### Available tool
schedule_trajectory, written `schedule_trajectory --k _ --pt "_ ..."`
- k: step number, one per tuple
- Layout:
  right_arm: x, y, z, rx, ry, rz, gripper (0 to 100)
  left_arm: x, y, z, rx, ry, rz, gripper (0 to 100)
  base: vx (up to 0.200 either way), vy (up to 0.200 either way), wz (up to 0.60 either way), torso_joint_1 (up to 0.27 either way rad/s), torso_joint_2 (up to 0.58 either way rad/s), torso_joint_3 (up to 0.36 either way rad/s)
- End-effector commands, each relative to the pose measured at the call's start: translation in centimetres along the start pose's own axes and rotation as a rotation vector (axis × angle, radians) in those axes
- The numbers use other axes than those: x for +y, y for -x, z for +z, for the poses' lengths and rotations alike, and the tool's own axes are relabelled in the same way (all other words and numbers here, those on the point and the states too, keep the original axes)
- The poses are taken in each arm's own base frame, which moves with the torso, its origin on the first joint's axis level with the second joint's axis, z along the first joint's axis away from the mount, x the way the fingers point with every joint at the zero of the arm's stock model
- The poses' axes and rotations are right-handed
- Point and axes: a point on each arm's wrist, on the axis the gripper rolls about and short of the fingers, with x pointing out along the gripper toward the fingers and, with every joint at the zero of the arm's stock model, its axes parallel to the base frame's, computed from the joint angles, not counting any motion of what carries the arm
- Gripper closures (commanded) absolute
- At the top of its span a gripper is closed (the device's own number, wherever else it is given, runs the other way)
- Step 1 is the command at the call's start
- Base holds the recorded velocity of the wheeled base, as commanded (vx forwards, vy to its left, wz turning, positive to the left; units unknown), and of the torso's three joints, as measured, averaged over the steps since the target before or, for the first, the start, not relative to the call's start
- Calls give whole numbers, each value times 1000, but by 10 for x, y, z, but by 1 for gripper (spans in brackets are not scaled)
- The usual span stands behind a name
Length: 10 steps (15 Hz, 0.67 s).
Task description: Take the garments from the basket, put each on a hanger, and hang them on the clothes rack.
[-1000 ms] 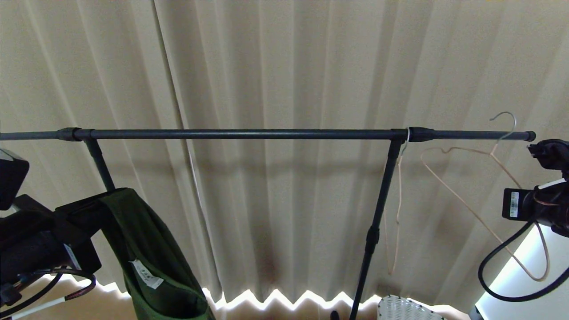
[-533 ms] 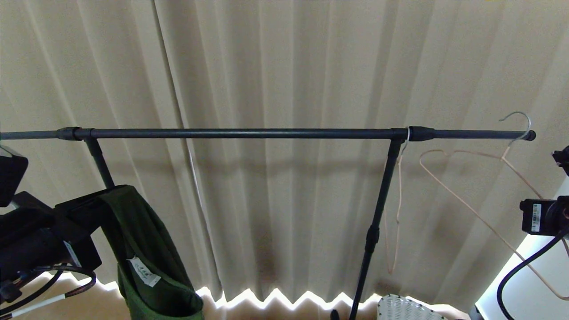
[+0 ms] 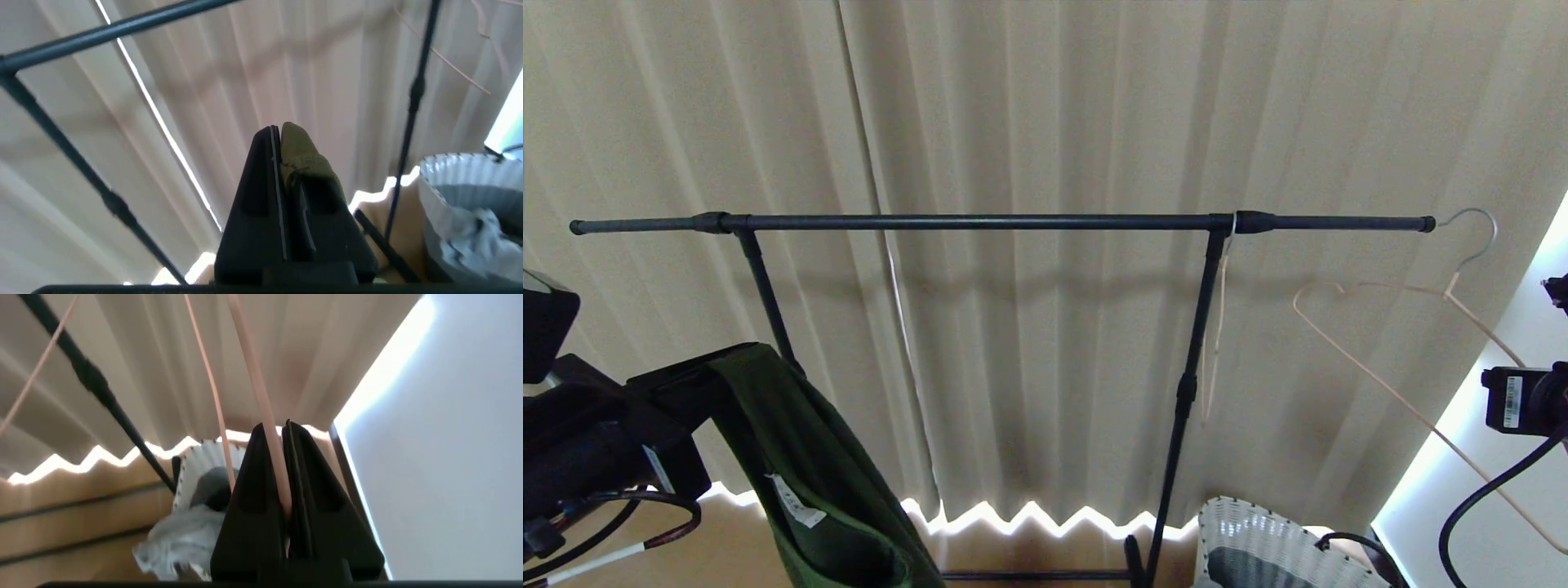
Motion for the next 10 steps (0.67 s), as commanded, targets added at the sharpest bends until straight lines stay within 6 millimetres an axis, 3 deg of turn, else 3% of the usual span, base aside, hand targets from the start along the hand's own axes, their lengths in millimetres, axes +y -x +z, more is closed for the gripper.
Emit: schedule_trajectory --k 1,4,10 --pt "0 0 0 0 0 0 100 0 0 -1 3 1 0 100 -200 0 0 2 7 2" --pt "0 0 0 0 0 0 100 0 0 -2 6 -1 -1 100 -200 0 0 -2 4 2" --pt "0 0 -1 2 0 3 100 0 -2 -2 9 3 -2 100 0 0 0 0 0 0"
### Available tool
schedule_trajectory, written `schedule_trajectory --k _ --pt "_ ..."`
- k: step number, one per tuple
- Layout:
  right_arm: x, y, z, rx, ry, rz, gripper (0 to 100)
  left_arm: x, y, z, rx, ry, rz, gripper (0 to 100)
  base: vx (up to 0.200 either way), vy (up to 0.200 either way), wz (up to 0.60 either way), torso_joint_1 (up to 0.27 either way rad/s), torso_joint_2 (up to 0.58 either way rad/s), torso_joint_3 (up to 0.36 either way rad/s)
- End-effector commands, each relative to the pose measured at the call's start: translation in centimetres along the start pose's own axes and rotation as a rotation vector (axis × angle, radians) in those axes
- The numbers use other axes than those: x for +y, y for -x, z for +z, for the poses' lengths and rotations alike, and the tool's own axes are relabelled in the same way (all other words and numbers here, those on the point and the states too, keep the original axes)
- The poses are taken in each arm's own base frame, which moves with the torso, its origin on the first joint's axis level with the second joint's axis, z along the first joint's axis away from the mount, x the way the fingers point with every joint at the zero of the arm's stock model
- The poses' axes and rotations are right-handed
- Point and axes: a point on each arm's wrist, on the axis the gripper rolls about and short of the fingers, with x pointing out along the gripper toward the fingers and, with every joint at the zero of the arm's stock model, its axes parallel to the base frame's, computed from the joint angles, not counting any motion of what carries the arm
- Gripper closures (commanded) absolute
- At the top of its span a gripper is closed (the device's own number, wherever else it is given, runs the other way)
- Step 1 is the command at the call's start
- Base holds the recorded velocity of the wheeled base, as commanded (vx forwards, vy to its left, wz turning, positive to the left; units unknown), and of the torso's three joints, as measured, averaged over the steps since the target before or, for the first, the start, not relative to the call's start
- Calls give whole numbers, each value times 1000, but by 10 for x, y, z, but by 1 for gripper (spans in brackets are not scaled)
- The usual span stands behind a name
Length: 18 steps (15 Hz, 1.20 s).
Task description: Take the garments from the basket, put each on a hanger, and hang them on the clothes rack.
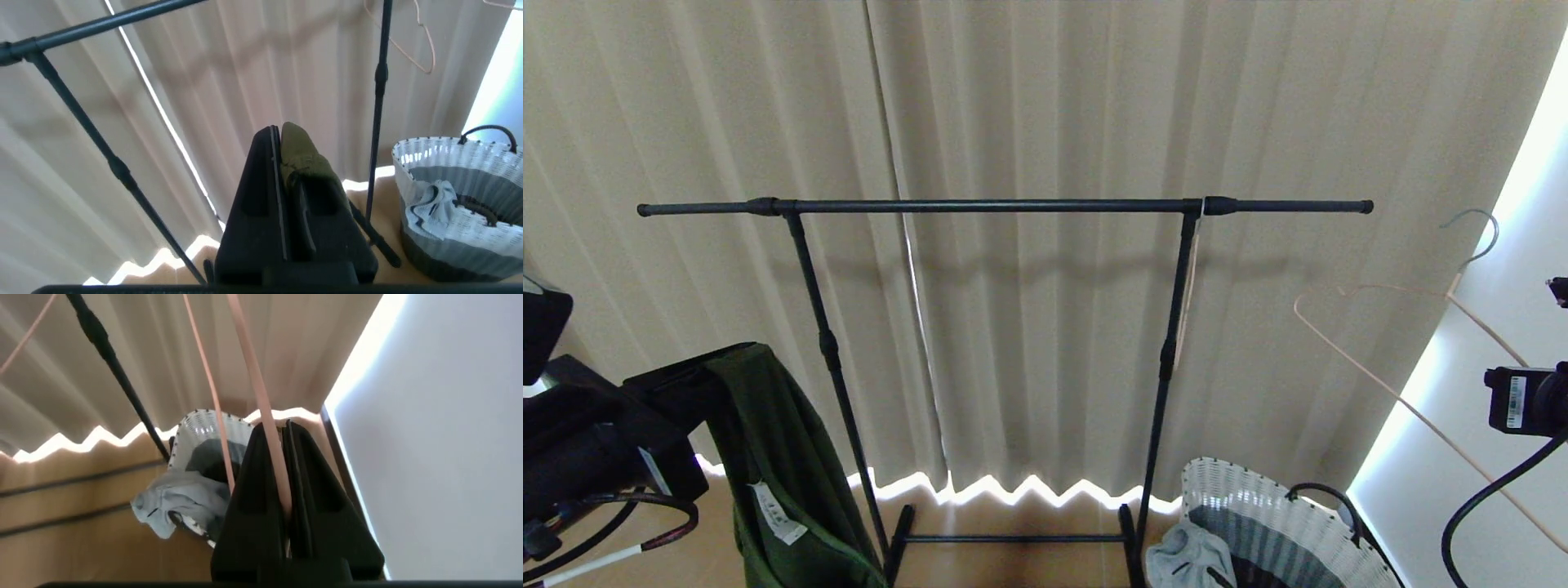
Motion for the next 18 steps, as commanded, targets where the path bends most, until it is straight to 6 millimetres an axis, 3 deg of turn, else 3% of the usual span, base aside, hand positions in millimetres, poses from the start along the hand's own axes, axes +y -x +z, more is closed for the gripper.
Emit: schedule_trajectory --k 1,3,6,18 --pt "1 0 0 0 0 3 100 0 -1 -1 6 5 -1 100 0 0 0 0 0 0" --pt "4 4 2 -18 4 31 100 0 -1 -1 6 5 1 100 0 0 0 0 0 0" --pt "6 14 4 -46 2 149 100 1 -1 0 4 6 6 100 0 200 0 1 4 4" --pt "5 30 5 -91 -4 276 100 7 0 -1 10 3 46 100 0 200 0 4 2 2"
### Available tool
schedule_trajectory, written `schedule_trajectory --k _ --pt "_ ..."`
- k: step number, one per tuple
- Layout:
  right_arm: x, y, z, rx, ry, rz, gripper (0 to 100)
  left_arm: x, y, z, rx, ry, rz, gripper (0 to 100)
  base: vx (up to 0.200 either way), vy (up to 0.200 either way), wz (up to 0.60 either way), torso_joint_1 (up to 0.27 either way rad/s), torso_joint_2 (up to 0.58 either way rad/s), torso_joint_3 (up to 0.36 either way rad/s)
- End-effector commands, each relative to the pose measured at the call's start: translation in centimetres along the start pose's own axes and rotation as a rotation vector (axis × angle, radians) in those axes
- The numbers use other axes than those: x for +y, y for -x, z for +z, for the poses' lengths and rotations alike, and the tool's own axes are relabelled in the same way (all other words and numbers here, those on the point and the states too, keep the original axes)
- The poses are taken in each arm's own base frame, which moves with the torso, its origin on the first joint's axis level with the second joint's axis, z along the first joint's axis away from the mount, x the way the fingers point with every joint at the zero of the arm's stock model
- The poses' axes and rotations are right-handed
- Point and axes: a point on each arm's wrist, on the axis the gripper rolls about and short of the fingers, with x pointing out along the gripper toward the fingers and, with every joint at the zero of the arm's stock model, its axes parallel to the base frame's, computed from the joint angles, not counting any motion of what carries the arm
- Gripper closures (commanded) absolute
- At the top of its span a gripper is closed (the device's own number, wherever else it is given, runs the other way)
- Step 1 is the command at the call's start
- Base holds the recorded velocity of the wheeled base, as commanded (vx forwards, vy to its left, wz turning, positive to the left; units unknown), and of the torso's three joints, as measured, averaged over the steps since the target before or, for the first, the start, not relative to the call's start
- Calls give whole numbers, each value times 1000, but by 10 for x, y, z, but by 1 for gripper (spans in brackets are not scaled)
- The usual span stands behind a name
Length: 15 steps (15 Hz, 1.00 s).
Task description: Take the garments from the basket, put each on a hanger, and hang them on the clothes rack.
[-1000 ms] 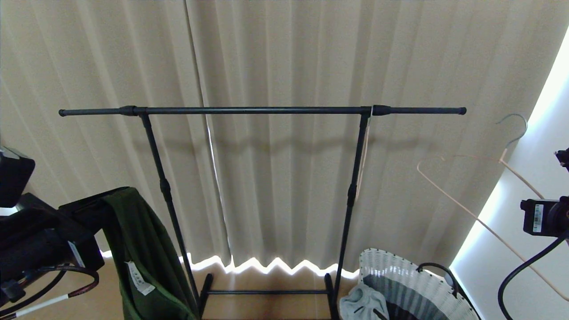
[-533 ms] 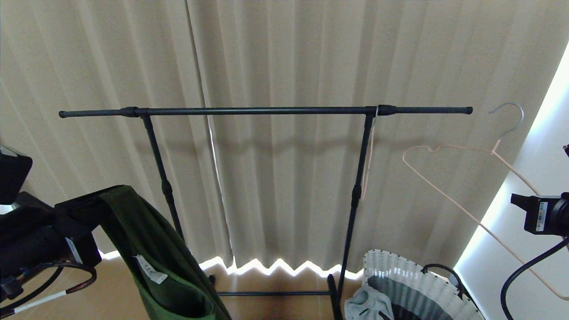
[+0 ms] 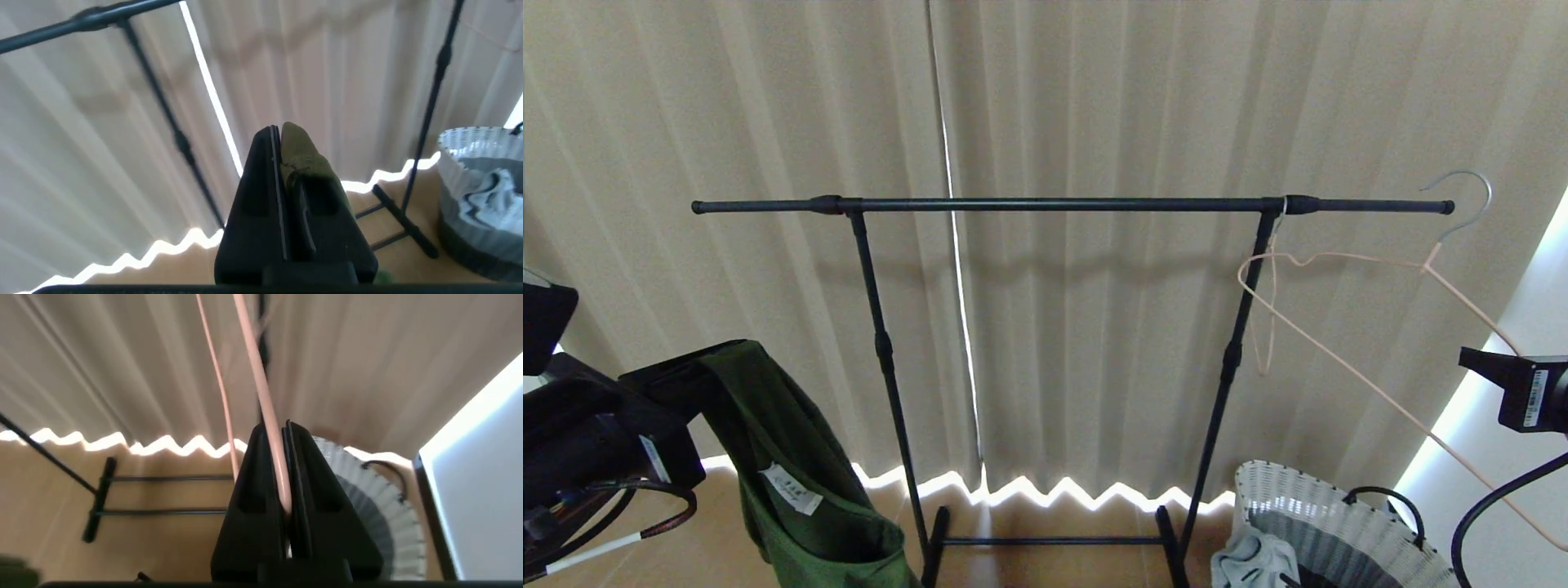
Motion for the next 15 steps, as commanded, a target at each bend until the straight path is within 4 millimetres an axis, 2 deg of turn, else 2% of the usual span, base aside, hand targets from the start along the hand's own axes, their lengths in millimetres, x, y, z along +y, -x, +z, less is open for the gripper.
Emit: schedule_trajectory --k 1,9,15 --pt "0 1 -1 1 -1 0 100 0 0 0 -2 0 1 100 0 200 0 2 2 -2" --pt "3 0 -1 5 9 15 100 0 0 -1 2 -1 -2 100 0 200 0 2 3 1" --pt "6 0 -5 16 17 29 100 -1 1 -3 9 -2 -5 100 0 0 0 0 0 0"
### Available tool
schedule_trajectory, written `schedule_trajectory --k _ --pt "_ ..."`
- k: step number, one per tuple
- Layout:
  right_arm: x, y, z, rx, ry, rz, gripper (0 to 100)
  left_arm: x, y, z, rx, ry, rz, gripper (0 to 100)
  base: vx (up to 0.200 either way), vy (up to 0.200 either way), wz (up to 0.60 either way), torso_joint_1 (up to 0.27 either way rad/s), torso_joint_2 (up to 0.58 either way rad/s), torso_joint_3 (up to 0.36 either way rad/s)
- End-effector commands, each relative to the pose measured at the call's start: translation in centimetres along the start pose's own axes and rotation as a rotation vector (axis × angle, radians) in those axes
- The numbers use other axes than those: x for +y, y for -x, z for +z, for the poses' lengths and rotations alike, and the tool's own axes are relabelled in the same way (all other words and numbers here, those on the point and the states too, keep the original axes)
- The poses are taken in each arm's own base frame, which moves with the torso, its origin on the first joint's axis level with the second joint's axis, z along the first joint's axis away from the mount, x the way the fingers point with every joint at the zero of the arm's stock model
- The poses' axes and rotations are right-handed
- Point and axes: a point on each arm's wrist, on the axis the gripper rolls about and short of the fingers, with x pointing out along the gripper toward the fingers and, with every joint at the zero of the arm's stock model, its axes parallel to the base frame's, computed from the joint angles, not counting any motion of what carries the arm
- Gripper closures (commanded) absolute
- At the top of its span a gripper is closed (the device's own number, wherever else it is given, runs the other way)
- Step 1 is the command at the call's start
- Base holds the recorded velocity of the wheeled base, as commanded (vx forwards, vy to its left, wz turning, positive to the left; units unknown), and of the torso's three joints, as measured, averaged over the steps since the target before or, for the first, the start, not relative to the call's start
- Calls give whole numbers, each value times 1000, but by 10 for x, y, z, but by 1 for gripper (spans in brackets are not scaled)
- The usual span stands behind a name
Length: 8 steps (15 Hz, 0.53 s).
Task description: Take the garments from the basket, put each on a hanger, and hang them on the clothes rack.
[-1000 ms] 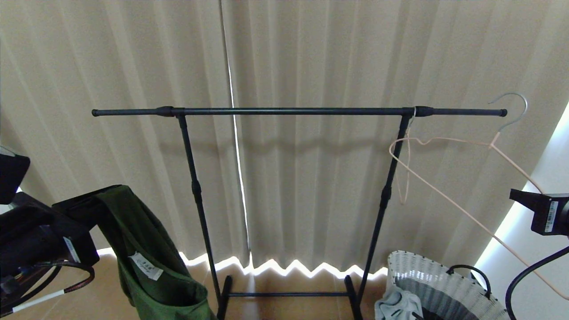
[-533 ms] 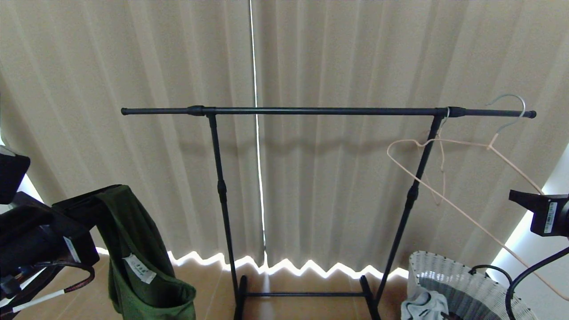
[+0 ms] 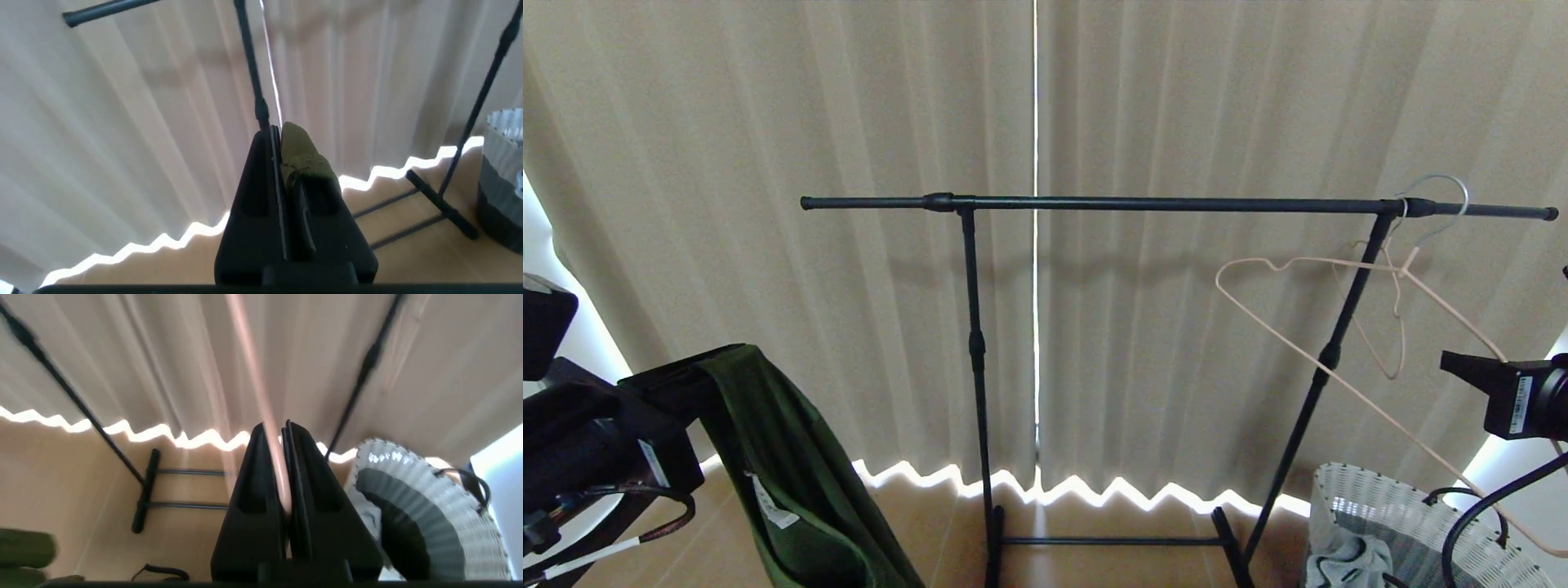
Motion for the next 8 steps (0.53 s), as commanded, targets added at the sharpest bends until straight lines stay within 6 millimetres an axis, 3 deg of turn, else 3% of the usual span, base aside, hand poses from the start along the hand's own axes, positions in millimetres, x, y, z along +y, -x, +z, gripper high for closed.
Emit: schedule_trajectory --k 1,5,8 --pt "0 0 -2 7 0 -1 100 -1 1 -3 10 1 -3 100 0 0 0 0 0 0" --pt "2 -2 -1 9 5 10 100 -1 -2 -5 23 5 -7 100 0 0 0 0 0 0" --pt "15 -5 -5 32 31 79 100 3 -24 1 48 -26 -7 100 0 0 0 0 0 0"
